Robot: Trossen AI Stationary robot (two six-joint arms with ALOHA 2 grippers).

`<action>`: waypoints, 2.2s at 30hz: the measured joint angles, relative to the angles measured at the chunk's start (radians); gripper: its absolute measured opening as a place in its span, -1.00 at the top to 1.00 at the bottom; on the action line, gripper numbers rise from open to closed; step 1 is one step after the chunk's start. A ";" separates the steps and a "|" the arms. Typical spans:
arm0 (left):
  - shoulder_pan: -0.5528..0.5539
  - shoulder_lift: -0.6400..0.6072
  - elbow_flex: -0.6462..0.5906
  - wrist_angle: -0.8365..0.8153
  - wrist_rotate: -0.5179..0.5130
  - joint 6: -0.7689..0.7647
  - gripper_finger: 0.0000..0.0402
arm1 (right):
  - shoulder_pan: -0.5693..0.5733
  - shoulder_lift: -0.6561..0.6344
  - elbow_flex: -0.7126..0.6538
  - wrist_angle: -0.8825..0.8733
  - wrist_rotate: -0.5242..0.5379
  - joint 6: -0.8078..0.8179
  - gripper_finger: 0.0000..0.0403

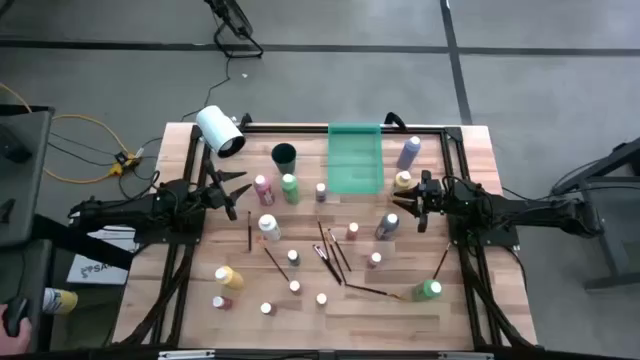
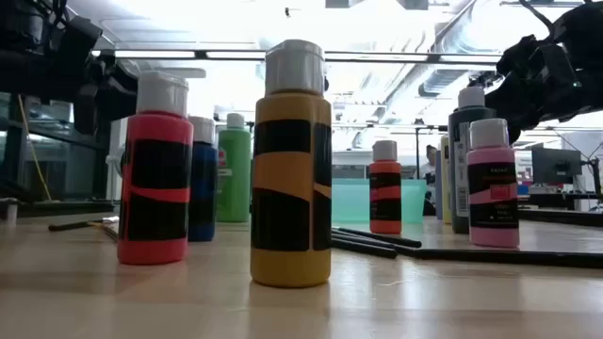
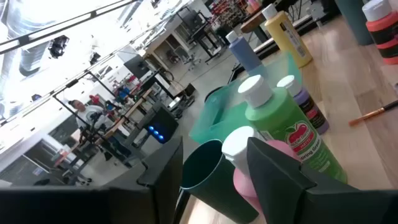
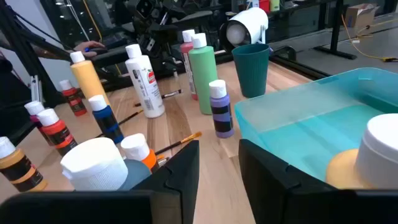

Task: Pick & Place Paint Supplies

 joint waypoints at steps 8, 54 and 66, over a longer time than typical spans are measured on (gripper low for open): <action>0.000 0.000 0.000 0.000 0.000 0.000 0.14 | 0.000 0.000 0.000 0.000 0.000 0.000 0.47; 0.006 -0.013 -0.002 0.013 0.011 0.000 0.14 | 0.000 0.000 0.000 0.050 -0.056 0.387 0.47; 0.006 -0.013 -0.002 0.014 0.011 0.000 0.14 | 0.000 0.000 0.003 0.054 -0.314 0.811 0.47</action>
